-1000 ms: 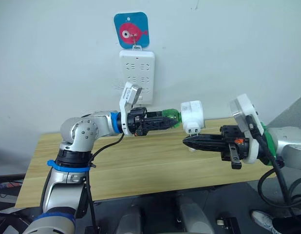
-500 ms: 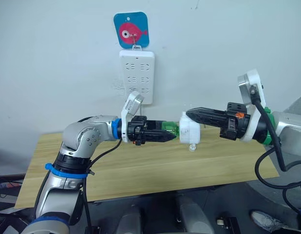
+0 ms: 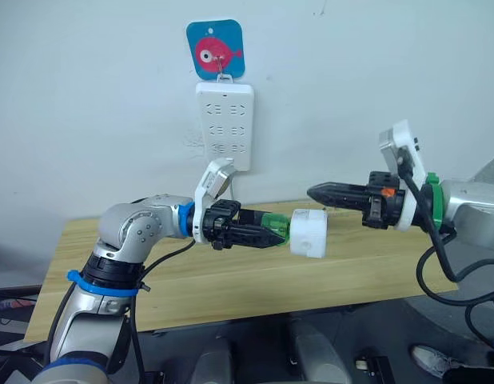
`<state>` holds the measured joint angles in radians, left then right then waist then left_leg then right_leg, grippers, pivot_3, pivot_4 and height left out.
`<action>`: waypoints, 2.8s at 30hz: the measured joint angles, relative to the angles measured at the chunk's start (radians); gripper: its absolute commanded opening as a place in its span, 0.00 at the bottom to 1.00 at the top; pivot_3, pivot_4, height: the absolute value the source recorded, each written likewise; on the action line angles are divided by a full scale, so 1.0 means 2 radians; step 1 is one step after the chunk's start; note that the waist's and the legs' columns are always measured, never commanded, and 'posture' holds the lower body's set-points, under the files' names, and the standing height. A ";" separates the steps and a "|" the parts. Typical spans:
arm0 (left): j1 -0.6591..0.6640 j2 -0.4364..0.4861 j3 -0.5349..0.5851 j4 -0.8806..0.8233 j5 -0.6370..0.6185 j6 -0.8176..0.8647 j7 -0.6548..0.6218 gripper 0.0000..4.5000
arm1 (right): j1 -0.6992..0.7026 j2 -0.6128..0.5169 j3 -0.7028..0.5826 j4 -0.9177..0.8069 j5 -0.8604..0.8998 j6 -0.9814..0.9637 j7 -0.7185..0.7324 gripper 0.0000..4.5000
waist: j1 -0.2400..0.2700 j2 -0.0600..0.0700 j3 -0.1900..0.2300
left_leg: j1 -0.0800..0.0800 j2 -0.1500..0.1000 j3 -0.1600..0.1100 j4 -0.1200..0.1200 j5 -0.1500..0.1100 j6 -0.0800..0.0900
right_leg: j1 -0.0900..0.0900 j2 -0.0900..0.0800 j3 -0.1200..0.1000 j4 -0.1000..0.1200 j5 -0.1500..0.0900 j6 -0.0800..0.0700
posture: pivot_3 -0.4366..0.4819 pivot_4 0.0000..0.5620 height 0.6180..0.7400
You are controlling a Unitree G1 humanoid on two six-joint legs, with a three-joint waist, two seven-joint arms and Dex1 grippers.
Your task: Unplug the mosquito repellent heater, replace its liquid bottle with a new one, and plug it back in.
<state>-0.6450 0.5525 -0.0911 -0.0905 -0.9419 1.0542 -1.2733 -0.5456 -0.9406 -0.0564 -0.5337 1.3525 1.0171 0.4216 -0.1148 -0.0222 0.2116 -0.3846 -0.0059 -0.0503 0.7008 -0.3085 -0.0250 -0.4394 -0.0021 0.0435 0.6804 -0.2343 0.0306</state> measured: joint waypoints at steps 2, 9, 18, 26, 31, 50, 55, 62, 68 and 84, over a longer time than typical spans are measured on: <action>-0.008 -0.004 0.007 0.001 -0.014 0.015 0.005 0.52 | 0.009 0.004 0.001 0.000 -0.009 0.001 0.006 0.00 | 0.000 0.000 0.000 | 0.000 0.000 0.000 0.000 0.000 0.000 | 0.000 0.000 0.000 0.000 0.000 0.000 | 0.23 0.27 0.92; -0.023 -0.006 0.019 0.011 -0.047 0.052 0.023 0.52 | 0.032 0.024 0.018 -0.001 -0.016 0.016 0.010 0.00 | -0.001 0.000 0.000 | 0.000 0.000 0.000 0.000 0.000 0.000 | 0.000 0.000 0.000 0.000 0.000 0.000 | 0.24 0.27 0.92; -0.028 -0.033 0.052 0.025 -0.076 0.061 0.063 0.52 | 0.052 0.022 -0.005 -0.002 0.061 0.029 -0.027 0.00 | 0.000 0.000 0.000 | 0.000 0.000 0.000 0.000 0.000 0.000 | 0.000 0.000 0.000 0.000 0.000 0.000 | 0.24 0.27 0.92; -0.028 -0.031 0.060 0.023 -0.081 0.061 0.064 0.52 | 0.054 0.019 -0.006 0.012 0.149 0.025 -0.095 0.00 | 0.000 0.000 0.000 | 0.000 0.000 0.000 0.000 0.000 0.000 | 0.000 0.000 0.000 0.000 0.000 0.000 | 0.23 0.27 0.92; -0.030 -0.049 0.070 0.031 -0.087 0.060 0.080 0.52 | 0.063 0.007 -0.007 0.017 0.198 0.010 -0.131 0.00 | 0.000 0.000 0.000 | 0.000 0.000 0.000 0.000 0.000 0.000 | 0.000 0.000 0.000 0.000 0.000 0.000 | 0.23 0.27 0.92; -0.029 -0.070 0.093 0.032 -0.090 0.032 0.109 0.52 | 0.077 0.007 0.005 0.014 0.264 -0.046 -0.190 0.00 | 0.000 0.000 0.000 | 0.000 0.000 0.000 0.000 0.000 0.000 | 0.000 0.001 0.000 0.000 0.000 0.000 | 0.23 0.27 0.92; -0.028 -0.074 0.093 0.034 -0.089 0.022 0.115 0.52 | 0.084 0.008 0.010 0.013 0.264 -0.059 -0.190 0.00 | 0.000 0.000 0.000 | 0.000 0.000 0.000 0.000 0.000 0.000 | 0.000 0.001 0.000 0.000 0.000 0.000 | 0.22 0.28 0.92; -0.028 -0.077 0.095 0.037 -0.089 0.012 0.119 0.52 | 0.089 0.015 0.020 0.013 0.264 -0.075 -0.190 0.00 | -0.001 0.000 0.000 | 0.000 0.000 0.000 0.000 0.000 0.000 | 0.000 0.001 0.000 0.000 0.000 0.000 | 0.22 0.28 0.92; -0.028 -0.077 0.096 0.037 -0.089 0.008 0.119 0.52 | 0.090 0.020 0.024 0.013 0.264 -0.083 -0.190 0.00 | -0.001 0.000 0.000 | 0.000 0.000 0.000 0.000 0.000 0.000 | 0.000 0.001 0.000 0.000 0.000 0.000 | 0.22 0.28 0.92; -0.027 -0.068 0.095 0.067 -0.075 0.024 0.155 0.52 | 0.115 -0.034 0.014 0.010 0.222 -0.056 -0.181 0.50 | 0.000 0.000 0.000 | 0.000 0.000 0.000 0.000 0.000 0.000 | 0.000 0.001 0.000 0.000 0.000 0.000 | 0.22 0.28 0.92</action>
<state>-0.6990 0.4159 0.0999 0.0441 -1.0920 1.1027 -0.9627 -0.3164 -1.0081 -0.0291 -0.5136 1.7956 0.9060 0.0605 -0.1144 -0.0223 0.2115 -0.3849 -0.0059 -0.0498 0.7008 -0.3084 -0.0251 -0.4391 0.0001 0.0442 0.6800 -0.2345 0.0309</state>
